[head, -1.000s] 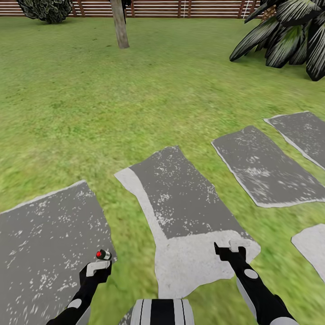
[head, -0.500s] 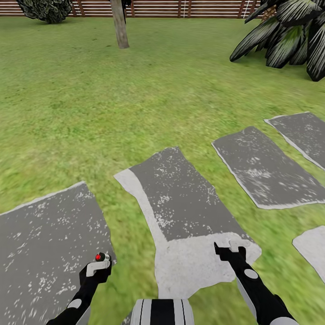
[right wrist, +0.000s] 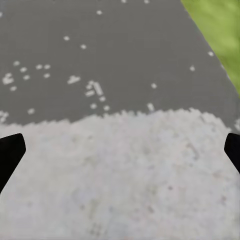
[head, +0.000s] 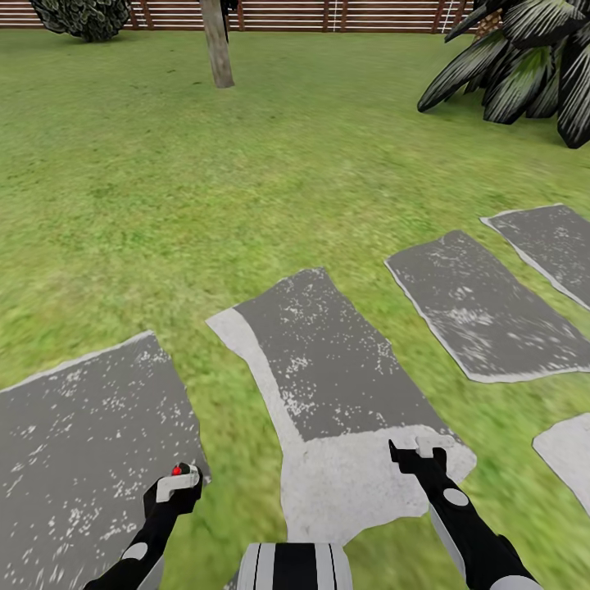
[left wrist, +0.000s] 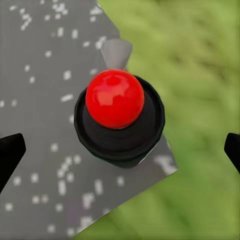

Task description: Pick up the pesticide atomizer in the garden and spray insectifuge to fully cover both potted plants in the garden.

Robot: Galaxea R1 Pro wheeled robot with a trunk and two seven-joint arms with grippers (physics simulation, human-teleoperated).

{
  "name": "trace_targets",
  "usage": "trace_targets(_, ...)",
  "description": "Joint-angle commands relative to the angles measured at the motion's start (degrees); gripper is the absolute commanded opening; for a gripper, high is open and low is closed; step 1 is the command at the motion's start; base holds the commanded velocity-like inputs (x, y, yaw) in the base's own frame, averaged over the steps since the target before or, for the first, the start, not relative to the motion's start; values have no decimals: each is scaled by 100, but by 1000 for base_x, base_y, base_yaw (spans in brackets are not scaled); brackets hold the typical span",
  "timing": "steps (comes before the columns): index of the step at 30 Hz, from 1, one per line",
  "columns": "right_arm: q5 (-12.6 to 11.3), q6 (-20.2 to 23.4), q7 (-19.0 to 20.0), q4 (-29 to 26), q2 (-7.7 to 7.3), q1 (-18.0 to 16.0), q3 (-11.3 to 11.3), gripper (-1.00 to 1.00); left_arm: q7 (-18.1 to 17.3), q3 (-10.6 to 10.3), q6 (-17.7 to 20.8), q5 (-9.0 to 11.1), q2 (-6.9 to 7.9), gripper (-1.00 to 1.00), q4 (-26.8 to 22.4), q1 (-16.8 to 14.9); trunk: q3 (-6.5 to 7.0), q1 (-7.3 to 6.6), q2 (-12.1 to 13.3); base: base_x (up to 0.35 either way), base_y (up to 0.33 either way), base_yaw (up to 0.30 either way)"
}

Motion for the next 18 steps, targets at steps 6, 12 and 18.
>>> trace_targets(6,5,-17,-2,3,0,-2,-3,100,2,8,-21,5,-1,100,5,-2,-3,-1,-1,1,0,0)
trace_targets(12,5,-17,-2,3,0,-2,-3,100,6,14,-18,10,-1,100,5,-2,-3,-1,-1,19,0,0)
trace_targets(18,5,-17,-2,3,0,-2,-3,100,5,16,-25,12,-1,100,5,-2,-3,-1,-1,46,0,0)
